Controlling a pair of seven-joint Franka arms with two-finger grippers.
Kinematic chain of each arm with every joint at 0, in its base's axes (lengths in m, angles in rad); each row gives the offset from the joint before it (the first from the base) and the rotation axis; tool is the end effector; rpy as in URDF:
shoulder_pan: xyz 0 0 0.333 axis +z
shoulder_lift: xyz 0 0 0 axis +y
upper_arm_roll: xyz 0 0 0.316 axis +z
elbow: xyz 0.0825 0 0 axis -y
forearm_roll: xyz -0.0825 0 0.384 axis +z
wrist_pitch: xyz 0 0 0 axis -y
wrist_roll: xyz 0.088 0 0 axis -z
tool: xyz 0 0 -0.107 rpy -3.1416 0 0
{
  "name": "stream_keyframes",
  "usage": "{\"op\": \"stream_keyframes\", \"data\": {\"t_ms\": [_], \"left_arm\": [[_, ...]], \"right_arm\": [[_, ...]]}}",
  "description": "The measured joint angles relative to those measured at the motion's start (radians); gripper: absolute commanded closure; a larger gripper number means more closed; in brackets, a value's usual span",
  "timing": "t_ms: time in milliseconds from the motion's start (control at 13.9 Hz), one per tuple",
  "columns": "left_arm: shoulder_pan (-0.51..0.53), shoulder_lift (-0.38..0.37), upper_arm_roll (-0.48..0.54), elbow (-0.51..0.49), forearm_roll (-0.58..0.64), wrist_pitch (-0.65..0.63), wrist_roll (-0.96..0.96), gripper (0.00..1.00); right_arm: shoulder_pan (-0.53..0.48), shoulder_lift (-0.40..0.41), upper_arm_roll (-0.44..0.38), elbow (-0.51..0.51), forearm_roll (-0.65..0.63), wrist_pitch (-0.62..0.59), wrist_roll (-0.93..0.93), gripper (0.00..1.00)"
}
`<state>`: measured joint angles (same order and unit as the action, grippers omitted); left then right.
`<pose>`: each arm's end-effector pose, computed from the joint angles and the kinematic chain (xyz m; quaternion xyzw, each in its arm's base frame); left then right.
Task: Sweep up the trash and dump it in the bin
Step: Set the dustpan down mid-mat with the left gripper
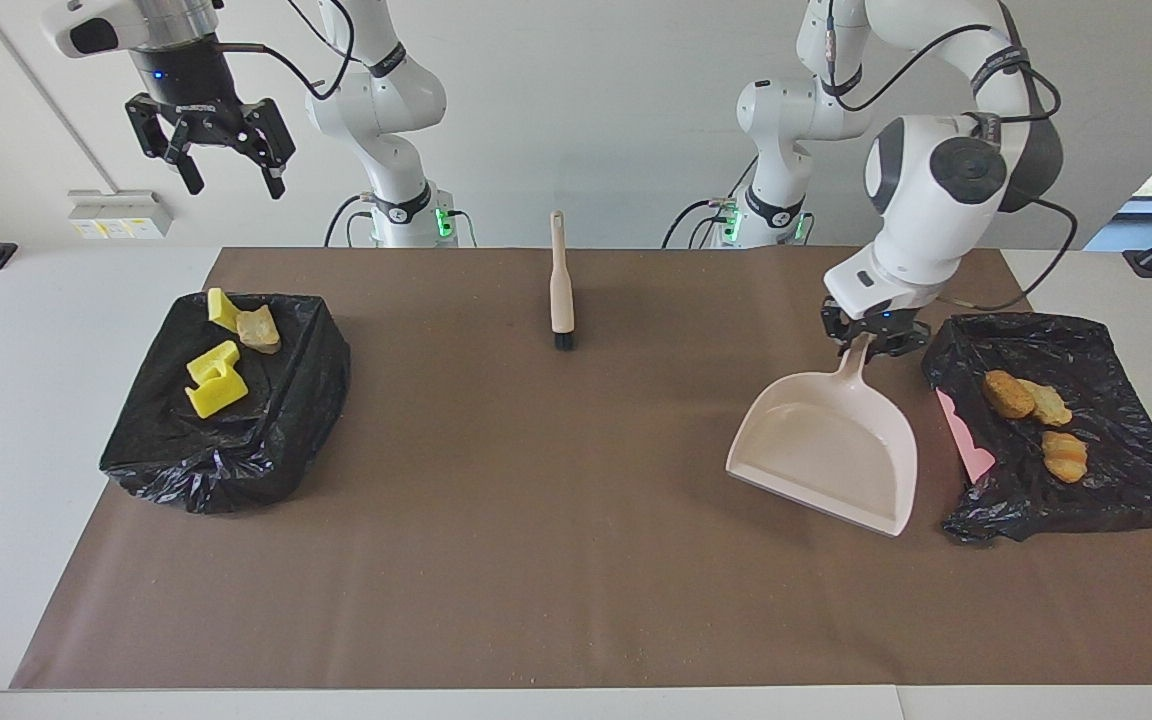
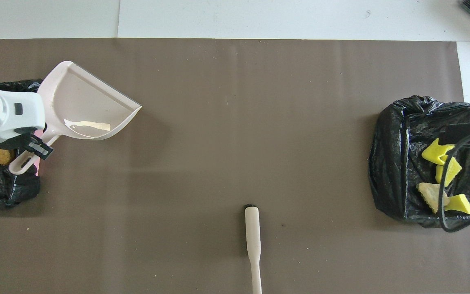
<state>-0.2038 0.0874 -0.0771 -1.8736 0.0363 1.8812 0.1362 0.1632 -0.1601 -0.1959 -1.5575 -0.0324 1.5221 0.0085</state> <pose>0.5539 -0.1559 0.4573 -0.9762 0.2129 0.0386 0.0165 0.4961 -0.0303 0.7087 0.9979 -0.0221 0.0608 0.0013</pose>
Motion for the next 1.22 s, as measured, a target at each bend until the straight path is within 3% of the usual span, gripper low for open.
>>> {"op": "stream_keyframes", "data": {"t_ms": [288, 792, 1224], "left_arm": [[-0.179, 0.115, 0.000, 0.023, -0.080, 0.130, -0.252, 1.00], [-0.315, 0.258, 0.003, 0.218, -0.089, 0.101, -0.553, 1.00], [-0.405, 0.463, 0.005, 0.438, -0.089, 0.065, -0.751, 1.00]], "right_arm": [[0.000, 0.064, -0.008, -0.009, 0.004, -0.002, -0.031, 0.00], [0.002, 0.077, -0.003, -0.008, 0.006, -0.033, 0.038, 0.00], [0.001, 0.075, -0.002, -0.010, 0.005, -0.016, 0.021, 0.00]]}}
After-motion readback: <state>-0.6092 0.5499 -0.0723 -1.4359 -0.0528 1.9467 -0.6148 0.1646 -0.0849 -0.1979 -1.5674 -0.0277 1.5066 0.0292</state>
